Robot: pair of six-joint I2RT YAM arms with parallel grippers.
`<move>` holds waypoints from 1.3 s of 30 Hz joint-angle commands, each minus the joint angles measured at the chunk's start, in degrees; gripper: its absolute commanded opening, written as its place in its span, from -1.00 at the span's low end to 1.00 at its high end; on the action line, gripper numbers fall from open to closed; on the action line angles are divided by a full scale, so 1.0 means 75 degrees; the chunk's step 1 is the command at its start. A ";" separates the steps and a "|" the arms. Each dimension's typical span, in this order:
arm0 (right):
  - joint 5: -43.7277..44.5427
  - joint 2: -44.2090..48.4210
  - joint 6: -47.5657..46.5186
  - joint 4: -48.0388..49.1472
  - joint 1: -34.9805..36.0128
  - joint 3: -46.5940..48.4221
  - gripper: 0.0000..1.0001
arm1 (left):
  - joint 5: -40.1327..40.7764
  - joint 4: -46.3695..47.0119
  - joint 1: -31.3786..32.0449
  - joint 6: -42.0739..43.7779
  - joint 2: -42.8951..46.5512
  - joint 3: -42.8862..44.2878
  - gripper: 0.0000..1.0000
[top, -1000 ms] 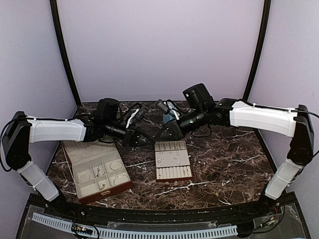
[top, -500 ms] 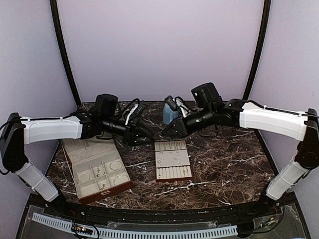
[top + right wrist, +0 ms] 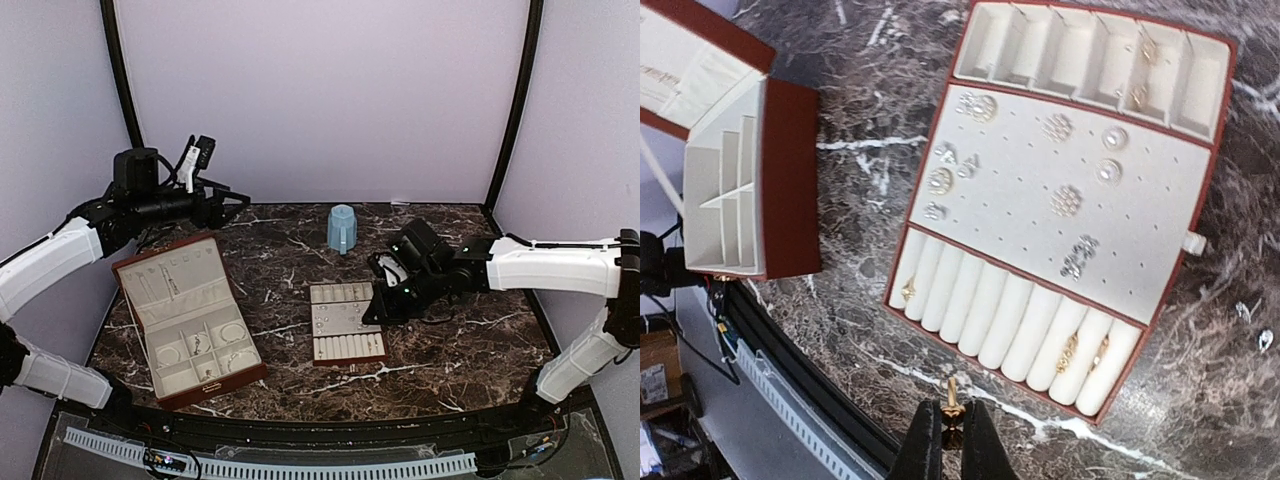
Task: Organize the mixed jewelry
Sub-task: Place the ring in the ring tray.
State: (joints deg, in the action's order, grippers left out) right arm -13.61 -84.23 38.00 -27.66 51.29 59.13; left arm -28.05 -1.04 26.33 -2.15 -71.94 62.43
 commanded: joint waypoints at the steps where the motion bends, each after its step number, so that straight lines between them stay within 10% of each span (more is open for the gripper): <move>1: 0.1002 -0.0028 0.1469 -0.0264 0.0278 -0.0212 -1.00 | 0.1135 -0.0516 -0.1073 -0.0402 0.0448 -0.0531 0.67; 8: 0.1258 -0.0847 0.2156 -0.0399 0.0612 0.0084 -1.00 | 0.1404 -0.0178 -0.2178 -0.0941 0.0844 -0.1184 0.70; 39: 0.1779 -0.2288 0.2114 -0.1336 0.0813 0.1178 -1.00 | 0.1647 -0.0270 -0.2198 -0.0582 0.1150 -0.1218 0.71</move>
State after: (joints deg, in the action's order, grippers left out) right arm -1.39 -100.33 53.87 -37.21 56.71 66.17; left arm -15.57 -3.38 10.11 -7.46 -64.77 53.95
